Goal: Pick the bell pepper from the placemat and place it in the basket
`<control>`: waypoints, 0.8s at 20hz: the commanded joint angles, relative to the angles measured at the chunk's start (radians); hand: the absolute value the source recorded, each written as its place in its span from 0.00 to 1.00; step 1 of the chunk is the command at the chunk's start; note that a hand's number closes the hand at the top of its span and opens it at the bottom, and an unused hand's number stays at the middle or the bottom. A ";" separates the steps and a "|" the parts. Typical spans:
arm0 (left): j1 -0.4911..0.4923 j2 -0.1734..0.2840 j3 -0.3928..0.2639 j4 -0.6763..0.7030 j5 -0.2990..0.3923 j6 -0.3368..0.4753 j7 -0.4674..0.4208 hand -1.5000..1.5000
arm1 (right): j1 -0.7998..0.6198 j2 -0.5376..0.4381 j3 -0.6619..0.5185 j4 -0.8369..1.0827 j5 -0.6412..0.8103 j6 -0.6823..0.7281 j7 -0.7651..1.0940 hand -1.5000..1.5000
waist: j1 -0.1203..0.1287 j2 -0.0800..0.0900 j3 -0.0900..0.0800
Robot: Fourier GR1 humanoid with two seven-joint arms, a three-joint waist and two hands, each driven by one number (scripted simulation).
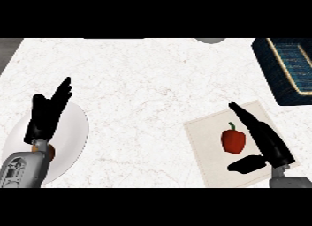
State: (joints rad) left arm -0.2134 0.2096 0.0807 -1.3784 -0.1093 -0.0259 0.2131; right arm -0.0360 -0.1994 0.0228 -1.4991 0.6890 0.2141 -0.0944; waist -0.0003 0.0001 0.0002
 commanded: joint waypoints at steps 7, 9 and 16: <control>-0.021 0.009 0.022 0.005 -0.012 -0.014 0.002 0.50 | 0.004 -0.034 0.032 0.058 0.130 -0.126 -0.133 1.00 | -0.001 0.000 0.000; 0.012 -0.001 0.013 0.008 -0.023 -0.017 -0.021 0.50 | 0.015 -0.023 0.041 0.033 0.156 -0.139 -0.114 1.00 | -0.001 -0.001 0.000; -0.013 -0.013 0.000 -0.017 -0.010 -0.030 0.017 0.50 | -0.267 -0.010 0.089 0.188 0.377 -0.080 0.176 1.00 | 0.037 0.005 -0.002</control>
State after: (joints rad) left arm -0.2237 0.1883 0.0787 -1.3893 -0.1368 -0.0288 0.2321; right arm -0.1493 -0.2146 0.0862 -1.3932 0.9434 0.0849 -0.0997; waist 0.0103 -0.0008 -0.0028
